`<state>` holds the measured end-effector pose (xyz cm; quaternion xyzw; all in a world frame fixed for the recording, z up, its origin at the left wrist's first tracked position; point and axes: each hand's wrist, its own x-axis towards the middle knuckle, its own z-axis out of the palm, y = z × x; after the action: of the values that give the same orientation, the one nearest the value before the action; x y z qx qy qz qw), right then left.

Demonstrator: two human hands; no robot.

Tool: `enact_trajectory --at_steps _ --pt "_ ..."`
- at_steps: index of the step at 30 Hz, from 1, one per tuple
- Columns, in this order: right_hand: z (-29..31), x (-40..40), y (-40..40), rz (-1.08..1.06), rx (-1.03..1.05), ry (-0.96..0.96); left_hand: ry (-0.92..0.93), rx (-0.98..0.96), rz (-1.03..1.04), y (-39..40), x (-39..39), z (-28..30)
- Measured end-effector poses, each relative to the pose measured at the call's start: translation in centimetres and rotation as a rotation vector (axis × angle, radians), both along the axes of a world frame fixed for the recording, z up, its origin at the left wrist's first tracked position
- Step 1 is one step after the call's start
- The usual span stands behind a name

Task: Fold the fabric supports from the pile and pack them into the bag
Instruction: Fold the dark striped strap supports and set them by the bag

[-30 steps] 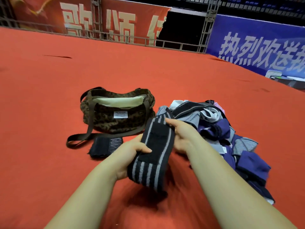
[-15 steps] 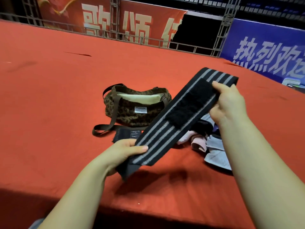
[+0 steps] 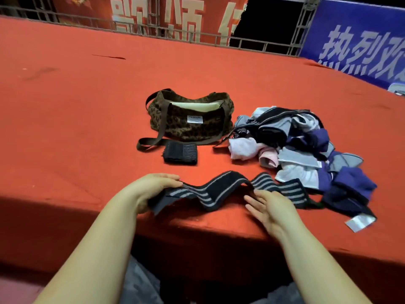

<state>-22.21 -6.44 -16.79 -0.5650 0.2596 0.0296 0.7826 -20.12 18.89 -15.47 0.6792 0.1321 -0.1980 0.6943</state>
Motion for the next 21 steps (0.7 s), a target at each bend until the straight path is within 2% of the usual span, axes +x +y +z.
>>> enact_trajectory --at_steps 3,5,7,10,12,14,17,21 --pt "0.3 -1.9 1.8 0.208 -0.013 0.054 0.000 -0.113 0.027 0.3 -0.5 0.4" --pt "1.1 -2.6 3.1 0.390 -0.205 0.033 0.022 -0.216 0.044 0.1 -0.9 0.9" --pt "1.8 -2.7 4.4 0.419 -0.474 -0.164 0.050 -0.324 0.030 -0.1 -1.3 1.6" --pt "1.8 -2.1 5.6 0.464 -1.021 -0.542 0.051 -0.505 0.017 0.1 -1.8 1.8" --pt "1.3 -1.3 6.2 0.492 -1.217 -0.645 0.000 -0.531 0.023 0.2 -2.2 1.8" --pt "1.4 -0.6 7.0 0.508 -1.146 -0.592 -0.082 -0.401 0.029 0.0 -2.6 1.6" --pt "1.5 0.5 8.1 0.621 -1.007 -0.548 -0.277 0.000 0.046 0.3 -2.7 1.1" --pt "1.5 1.9 8.8 0.762 -1.008 -0.578 -0.496 0.123 0.147 1.2 -2.4 0.9"
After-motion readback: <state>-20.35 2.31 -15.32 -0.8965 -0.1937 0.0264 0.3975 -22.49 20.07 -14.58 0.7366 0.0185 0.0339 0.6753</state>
